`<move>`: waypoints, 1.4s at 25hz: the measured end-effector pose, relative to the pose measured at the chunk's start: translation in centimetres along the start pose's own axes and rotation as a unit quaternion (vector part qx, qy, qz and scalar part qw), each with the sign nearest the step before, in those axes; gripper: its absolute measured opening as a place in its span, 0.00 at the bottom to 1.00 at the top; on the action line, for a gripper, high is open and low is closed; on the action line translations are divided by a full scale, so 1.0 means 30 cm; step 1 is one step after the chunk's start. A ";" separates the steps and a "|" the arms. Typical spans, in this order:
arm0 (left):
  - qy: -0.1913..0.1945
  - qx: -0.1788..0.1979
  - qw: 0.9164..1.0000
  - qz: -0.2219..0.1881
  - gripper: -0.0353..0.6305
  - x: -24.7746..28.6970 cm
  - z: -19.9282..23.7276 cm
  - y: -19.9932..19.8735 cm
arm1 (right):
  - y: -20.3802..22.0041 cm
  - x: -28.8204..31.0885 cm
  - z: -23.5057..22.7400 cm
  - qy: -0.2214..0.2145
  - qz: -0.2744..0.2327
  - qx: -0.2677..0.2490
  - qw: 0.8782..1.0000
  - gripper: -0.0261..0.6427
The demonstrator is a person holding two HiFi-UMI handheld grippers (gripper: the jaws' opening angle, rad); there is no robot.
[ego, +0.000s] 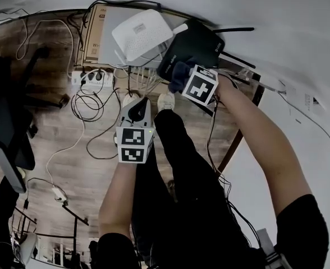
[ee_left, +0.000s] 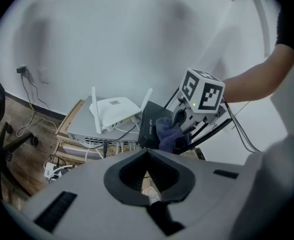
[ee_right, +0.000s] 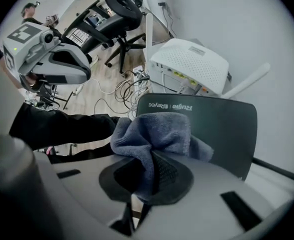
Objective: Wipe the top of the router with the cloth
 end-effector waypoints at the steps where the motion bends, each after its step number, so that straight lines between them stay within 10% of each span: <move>1: 0.001 0.001 1.000 0.002 0.05 0.001 -0.004 0.004 | 0.004 -0.001 -0.007 0.010 0.003 0.003 1.000 0.06; 17: 0.002 -0.004 1.000 0.005 0.05 0.000 0.009 0.017 | 0.062 -0.039 -0.211 0.188 0.059 0.060 0.979 0.06; 35: 0.000 -0.006 1.000 0.013 0.05 0.013 0.025 0.034 | 0.111 -0.073 -0.373 0.205 0.093 0.097 0.970 0.06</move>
Point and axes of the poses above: the fingertips, and each gripper's own axes: x forward along the fingers, z to its left, y out of its underside, the point moved 9 cm from there along -x, backward along the fingers, and after that the axes turned 12 degrees about -z, right-handed, at the moved point
